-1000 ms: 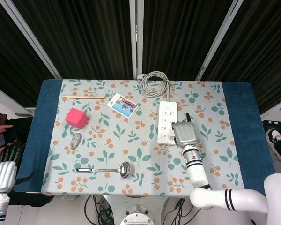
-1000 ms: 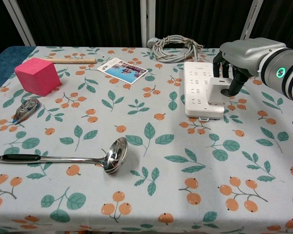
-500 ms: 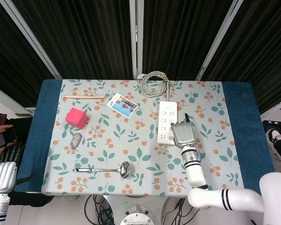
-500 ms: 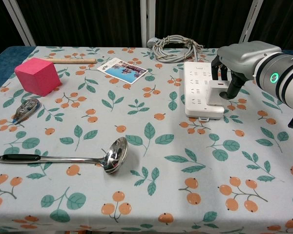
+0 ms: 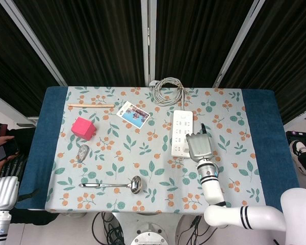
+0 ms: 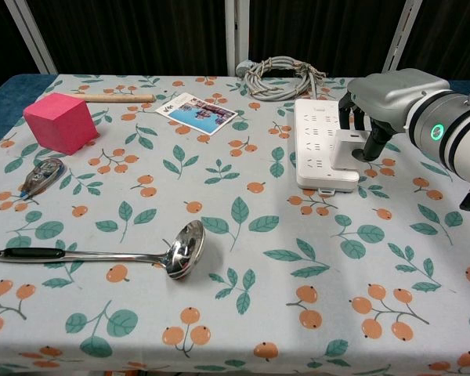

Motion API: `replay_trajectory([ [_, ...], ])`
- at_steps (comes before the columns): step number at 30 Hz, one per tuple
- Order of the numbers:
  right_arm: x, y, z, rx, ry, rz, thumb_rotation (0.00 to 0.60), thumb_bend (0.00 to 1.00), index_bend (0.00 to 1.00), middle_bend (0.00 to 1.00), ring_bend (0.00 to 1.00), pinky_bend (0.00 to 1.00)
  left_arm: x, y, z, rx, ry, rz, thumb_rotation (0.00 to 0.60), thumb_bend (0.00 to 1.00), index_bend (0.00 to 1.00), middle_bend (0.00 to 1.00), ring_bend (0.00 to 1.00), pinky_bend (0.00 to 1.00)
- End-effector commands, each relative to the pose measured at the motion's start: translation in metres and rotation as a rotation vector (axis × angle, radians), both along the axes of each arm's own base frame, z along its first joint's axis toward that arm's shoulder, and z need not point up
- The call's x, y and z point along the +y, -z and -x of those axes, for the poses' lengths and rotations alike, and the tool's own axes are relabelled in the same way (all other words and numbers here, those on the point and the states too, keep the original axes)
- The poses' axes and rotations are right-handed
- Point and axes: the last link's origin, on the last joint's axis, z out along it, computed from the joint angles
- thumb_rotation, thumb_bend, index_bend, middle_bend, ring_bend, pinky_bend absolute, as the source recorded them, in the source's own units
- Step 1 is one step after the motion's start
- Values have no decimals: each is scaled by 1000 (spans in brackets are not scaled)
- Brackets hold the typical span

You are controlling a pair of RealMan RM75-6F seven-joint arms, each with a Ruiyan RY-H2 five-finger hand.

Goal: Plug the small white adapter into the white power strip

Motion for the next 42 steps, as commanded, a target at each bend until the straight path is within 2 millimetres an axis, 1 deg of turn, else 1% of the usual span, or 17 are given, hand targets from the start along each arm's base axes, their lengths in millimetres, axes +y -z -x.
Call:
replay_trajectory([
  [1, 1, -1, 1, -3, 1, -2, 600, 728, 666, 583, 399, 0, 0, 0, 0, 0, -1, -1, 600, 0, 60, 0, 0, 0],
  [3, 1, -2, 1, -9, 3, -1, 600, 677, 562, 533, 361, 0, 0, -1, 0, 0, 0, -3, 600, 0, 60, 0, 0, 0],
  [7, 2, -5, 3, -17, 7, 3, 600, 501, 362, 438, 272, 0, 1, -1, 0, 1, 4, -6, 600, 0, 60, 0, 0, 0],
  [10, 3, -6, 4, -19, 10, 2, 600, 433, 272, 385, 228, 0, 1, -1, -1, 1, 5, -5, 600, 0, 60, 0, 0, 0],
  [16, 4, -6, 5, -28, 10, -8, 600, 378, 196, 331, 186, 0, 1, -2, -1, 3, 3, -8, 600, 0, 60, 0, 0, 0],
  [20, 7, -11, 7, -46, 14, -14, 600, 375, 153, 298, 148, 0, 0, -3, -2, 5, 2, -8, 600, 0, 60, 0, 0, 0],
  [23, 11, -22, 9, -73, 15, -14, 600, 375, 146, 281, 124, 0, 0, -3, -2, 7, 1, -9, 600, 0, 60, 0, 0, 0],
  [26, 16, -40, 10, -150, 16, -10, 600, 376, 145, 274, 109, 0, 0, -4, -3, 9, 1, -9, 600, 0, 60, 0, 0, 0],
  [27, 19, -46, 10, -206, 12, -17, 600, 377, 144, 274, 109, 0, 0, -4, -4, 10, 2, -10, 600, 0, 60, 0, 0, 0],
  [29, 20, -55, 11, -313, 13, -24, 600, 379, 156, 285, 109, 0, 0, -4, -5, 12, 3, -11, 600, 0, 60, 0, 0, 0],
  [31, 19, -58, 14, -473, 3, -18, 600, 381, 228, 322, 129, 0, -1, -4, -7, 14, 4, -9, 600, 0, 60, 0, 0, 0],
  [33, 19, -55, 21, -641, 4, -51, 600, 391, 329, 370, 166, 3, -1, -4, -8, 14, 3, -7, 600, 0, 60, 0, 0, 0],
  [34, 18, -52, 23, -717, 11, -70, 600, 398, 356, 384, 179, 23, -1, -4, -9, 15, 2, -8, 600, 0, 60, 0, 0, 0],
  [36, 15, -46, 31, -888, 35, -106, 600, 430, 429, 427, 229, 135, -2, -4, -10, 15, 0, -8, 600, 0, 60, 0, 0, 0],
  [37, 13, -43, 34, -953, 42, -113, 600, 456, 476, 456, 264, 210, -2, -4, -10, 15, -2, -8, 600, 0, 60, 0, 0, 0],
  [40, 7, -32, 43, -1146, 63, -129, 600, 530, 589, 544, 368, 360, -3, -5, -11, 18, -4, -9, 600, 0, 60, 0, 0, 0],
  [42, 2, -24, 47, -1266, 78, -125, 600, 568, 662, 599, 436, 489, -4, -6, -12, 20, -6, -10, 600, 0, 60, 0, 0, 0],
])
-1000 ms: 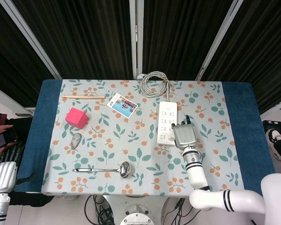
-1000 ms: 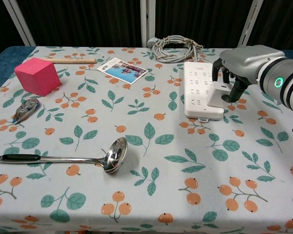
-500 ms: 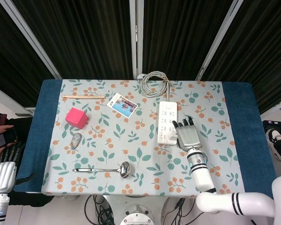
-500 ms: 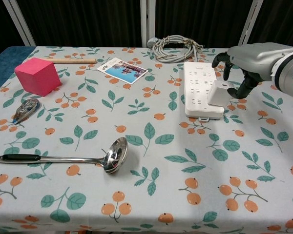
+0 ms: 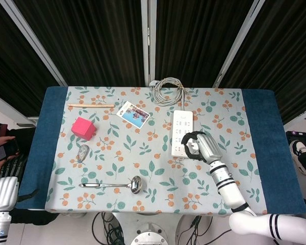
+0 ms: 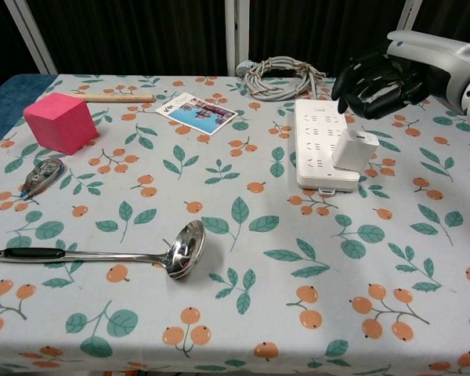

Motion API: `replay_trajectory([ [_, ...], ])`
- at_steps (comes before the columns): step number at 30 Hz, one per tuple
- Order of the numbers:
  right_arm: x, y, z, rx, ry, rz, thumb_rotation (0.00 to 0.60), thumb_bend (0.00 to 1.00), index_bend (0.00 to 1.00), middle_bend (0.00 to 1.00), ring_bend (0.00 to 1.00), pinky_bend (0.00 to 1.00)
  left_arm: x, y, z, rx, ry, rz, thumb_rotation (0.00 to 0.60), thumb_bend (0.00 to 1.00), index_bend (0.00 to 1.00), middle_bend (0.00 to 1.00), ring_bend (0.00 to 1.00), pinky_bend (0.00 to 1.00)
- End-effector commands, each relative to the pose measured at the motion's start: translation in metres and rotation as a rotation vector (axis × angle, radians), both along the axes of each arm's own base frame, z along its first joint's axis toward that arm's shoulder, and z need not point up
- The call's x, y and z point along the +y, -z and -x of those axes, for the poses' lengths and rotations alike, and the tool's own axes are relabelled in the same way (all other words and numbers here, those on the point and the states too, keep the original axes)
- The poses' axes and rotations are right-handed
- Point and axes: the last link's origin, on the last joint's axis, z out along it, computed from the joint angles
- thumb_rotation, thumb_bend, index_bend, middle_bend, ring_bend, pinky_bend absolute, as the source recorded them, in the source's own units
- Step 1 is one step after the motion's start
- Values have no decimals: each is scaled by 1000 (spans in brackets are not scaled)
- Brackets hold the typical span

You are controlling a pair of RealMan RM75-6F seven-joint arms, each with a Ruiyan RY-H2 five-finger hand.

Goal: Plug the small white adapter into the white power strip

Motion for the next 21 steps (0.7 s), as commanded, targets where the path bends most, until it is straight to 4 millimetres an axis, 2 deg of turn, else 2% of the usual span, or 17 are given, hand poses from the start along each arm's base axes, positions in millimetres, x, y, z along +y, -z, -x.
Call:
replay_trajectory([
  [1, -10, 23, 29, -419, 14, -76, 600, 585, 704, 632, 476, 560, -1, -1, 0, 1, -4, -1, 600, 0, 59, 0, 0, 0],
  [3, -13, 31, 29, -523, 30, -74, 600, 616, 788, 704, 566, 681, -2, -1, 0, 1, -9, -2, 600, 0, 60, 0, 0, 0],
  [8, -17, 47, 30, -621, 41, -106, 600, 675, 932, 853, 735, 839, -2, 0, 2, -1, -21, 1, 600, 0, 60, 0, 0, 0],
  [13, -20, 59, 30, -665, 52, -139, 600, 733, 973, 895, 779, 874, -2, 0, 3, -3, -25, 3, 600, 0, 60, 0, 0, 0],
  [21, -20, 69, 30, -696, 45, -144, 600, 752, 976, 896, 781, 876, -2, -1, 5, -5, -30, 1, 600, 0, 60, 0, 0, 0],
])
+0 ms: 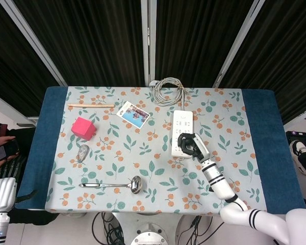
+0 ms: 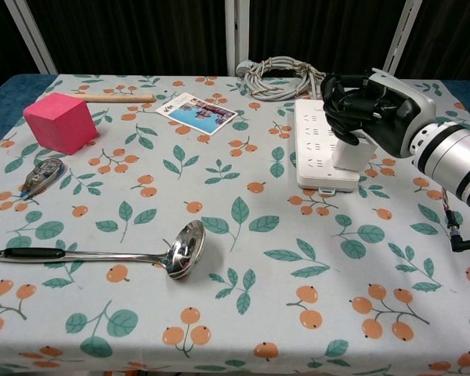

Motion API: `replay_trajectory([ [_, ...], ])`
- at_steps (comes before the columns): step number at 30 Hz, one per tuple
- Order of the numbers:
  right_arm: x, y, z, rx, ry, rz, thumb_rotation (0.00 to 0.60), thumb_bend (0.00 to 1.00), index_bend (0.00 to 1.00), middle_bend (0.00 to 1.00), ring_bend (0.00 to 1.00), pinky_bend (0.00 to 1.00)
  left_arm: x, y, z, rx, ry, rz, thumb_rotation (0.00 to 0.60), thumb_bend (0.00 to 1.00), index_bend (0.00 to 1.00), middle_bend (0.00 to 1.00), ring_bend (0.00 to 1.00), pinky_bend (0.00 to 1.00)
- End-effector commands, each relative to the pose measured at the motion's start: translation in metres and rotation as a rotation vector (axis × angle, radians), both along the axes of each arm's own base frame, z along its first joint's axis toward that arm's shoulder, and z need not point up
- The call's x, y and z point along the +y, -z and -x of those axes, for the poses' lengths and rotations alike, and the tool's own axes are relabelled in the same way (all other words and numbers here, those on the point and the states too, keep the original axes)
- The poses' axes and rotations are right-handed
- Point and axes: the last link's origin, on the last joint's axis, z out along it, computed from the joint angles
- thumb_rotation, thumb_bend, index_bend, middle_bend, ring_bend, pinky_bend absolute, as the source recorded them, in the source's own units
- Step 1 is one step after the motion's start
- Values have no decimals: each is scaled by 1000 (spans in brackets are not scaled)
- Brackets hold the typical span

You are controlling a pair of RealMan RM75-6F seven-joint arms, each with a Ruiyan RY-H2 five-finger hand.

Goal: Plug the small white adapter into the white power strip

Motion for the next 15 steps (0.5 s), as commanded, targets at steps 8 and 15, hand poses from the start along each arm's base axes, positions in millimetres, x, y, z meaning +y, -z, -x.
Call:
replay_trajectory([
  [8, 0, 6, -1, -4, -12, -7, 600, 752, 976, 893, 780, 876, 1, 1, 0, -3, 0, 1, 600, 0, 60, 0, 0, 0],
  [15, -1, 9, -1, -7, -2, -9, 600, 758, 975, 891, 780, 876, 0, 1, 1, -19, 4, 8, 600, 0, 60, 0, 0, 0],
])
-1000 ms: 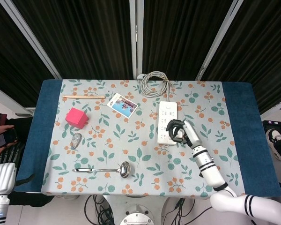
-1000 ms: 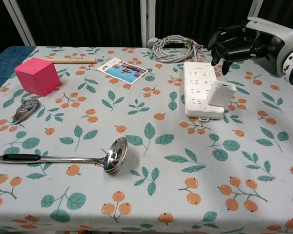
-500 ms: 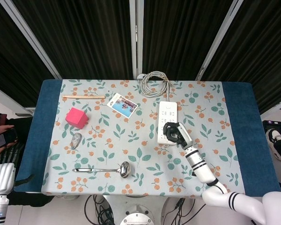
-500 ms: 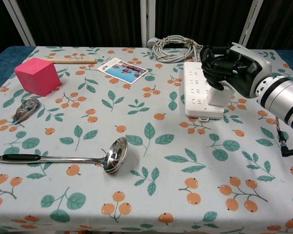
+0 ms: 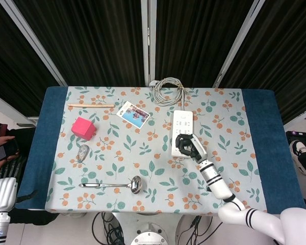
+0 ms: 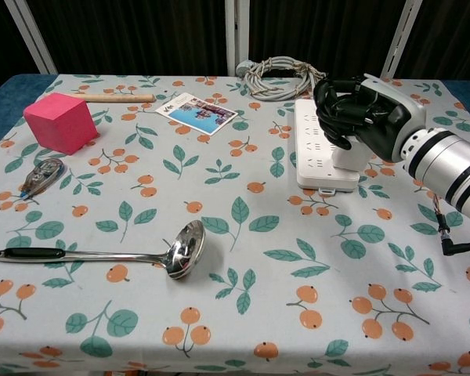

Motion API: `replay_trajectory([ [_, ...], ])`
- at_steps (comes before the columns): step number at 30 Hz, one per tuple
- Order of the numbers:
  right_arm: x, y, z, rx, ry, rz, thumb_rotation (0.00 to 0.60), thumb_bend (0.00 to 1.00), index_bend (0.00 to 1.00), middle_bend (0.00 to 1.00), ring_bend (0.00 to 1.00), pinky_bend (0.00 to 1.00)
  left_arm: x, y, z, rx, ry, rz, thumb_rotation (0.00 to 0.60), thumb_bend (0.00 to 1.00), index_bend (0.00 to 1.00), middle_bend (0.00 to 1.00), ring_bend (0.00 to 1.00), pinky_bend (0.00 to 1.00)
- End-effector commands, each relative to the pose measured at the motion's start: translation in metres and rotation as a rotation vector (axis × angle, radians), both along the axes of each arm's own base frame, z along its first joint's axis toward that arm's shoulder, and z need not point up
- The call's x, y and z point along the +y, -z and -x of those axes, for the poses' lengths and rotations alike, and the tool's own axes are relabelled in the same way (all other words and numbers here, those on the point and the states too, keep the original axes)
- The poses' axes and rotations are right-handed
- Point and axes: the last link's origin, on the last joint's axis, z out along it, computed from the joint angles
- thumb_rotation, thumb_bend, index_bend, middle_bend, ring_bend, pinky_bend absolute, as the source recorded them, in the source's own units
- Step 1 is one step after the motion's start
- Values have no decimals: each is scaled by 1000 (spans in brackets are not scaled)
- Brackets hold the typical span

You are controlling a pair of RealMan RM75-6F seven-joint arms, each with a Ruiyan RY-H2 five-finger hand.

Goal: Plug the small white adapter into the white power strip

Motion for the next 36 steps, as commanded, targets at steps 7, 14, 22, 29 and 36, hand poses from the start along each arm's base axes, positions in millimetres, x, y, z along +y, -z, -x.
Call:
replay_trajectory([
  [7, -1, 5, -2, -2, -1, -5, 600, 761, 976, 890, 780, 877, 0, 0, 1, -2, -1, -2, 600, 0, 60, 0, 0, 0],
  [14, -1, 8, -6, 2, -17, -9, 600, 761, 976, 890, 780, 877, 0, 0, 1, 0, -1, 0, 600, 0, 60, 0, 0, 0],
  [22, 1, 11, -11, 13, -39, -10, 600, 761, 975, 890, 780, 876, -1, 0, 2, -2, -5, -2, 600, 0, 60, 0, 0, 0],
  [29, 4, 12, -7, 29, -39, -8, 600, 762, 975, 890, 780, 877, -1, 1, 3, -4, -4, -1, 600, 0, 60, 0, 0, 0],
  [36, 3, 15, -8, 40, -38, -12, 600, 762, 975, 890, 779, 877, -1, 1, 4, -6, -5, -3, 600, 0, 60, 0, 0, 0],
])
